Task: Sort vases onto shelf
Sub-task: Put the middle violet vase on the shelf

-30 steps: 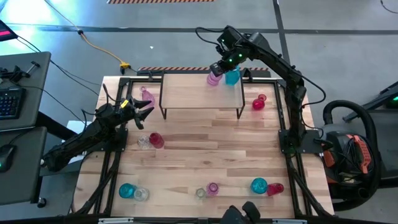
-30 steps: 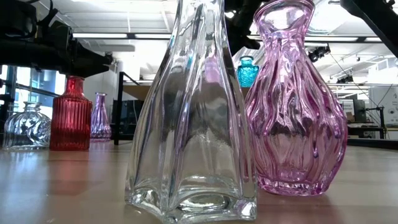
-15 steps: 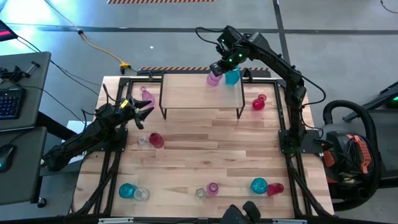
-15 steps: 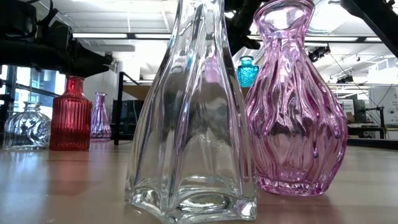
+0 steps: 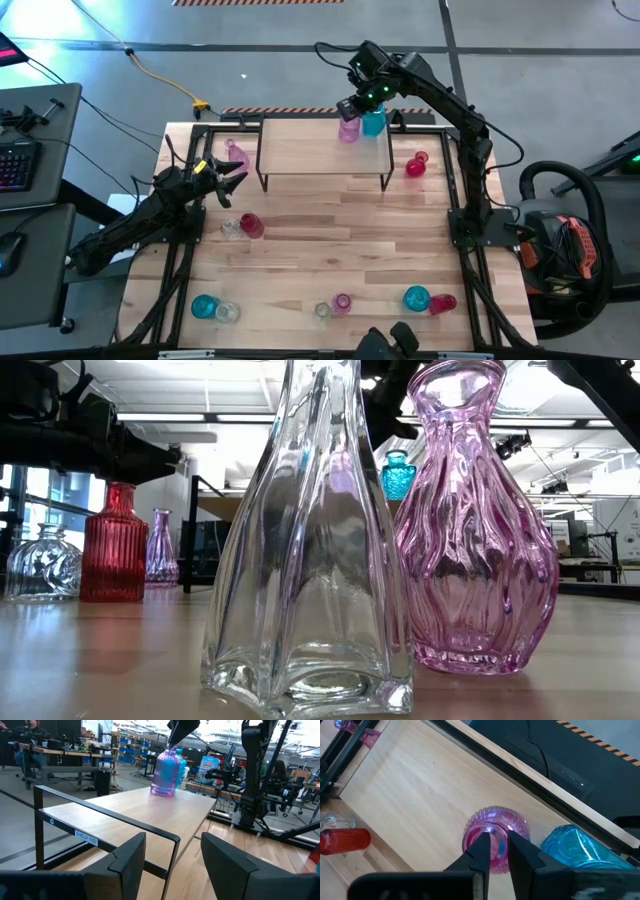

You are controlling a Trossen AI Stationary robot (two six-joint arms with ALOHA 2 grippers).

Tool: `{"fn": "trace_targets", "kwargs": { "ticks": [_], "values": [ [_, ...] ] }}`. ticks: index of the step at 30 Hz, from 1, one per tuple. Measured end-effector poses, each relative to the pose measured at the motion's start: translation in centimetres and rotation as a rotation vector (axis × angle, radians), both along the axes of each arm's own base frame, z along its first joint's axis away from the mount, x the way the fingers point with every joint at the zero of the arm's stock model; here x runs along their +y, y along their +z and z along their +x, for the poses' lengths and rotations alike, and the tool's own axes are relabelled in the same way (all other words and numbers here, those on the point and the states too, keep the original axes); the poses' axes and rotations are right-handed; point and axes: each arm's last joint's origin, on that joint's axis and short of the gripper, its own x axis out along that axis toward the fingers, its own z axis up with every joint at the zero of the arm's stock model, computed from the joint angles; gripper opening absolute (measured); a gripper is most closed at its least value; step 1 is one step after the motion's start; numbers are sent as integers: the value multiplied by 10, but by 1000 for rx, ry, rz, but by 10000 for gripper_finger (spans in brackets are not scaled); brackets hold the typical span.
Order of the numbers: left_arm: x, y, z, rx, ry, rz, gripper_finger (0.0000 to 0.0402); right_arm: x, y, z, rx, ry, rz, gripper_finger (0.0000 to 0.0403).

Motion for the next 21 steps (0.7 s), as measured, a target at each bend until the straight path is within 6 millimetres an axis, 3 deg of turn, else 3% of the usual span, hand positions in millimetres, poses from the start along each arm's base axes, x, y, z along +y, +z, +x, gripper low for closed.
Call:
{"fn": "trace_targets", "kwargs": {
  "ticks": [21],
  "values": [
    [0,0,0,0,0,0,184,-5,-2,6,-29,-6,-31,39]
  ]
}}
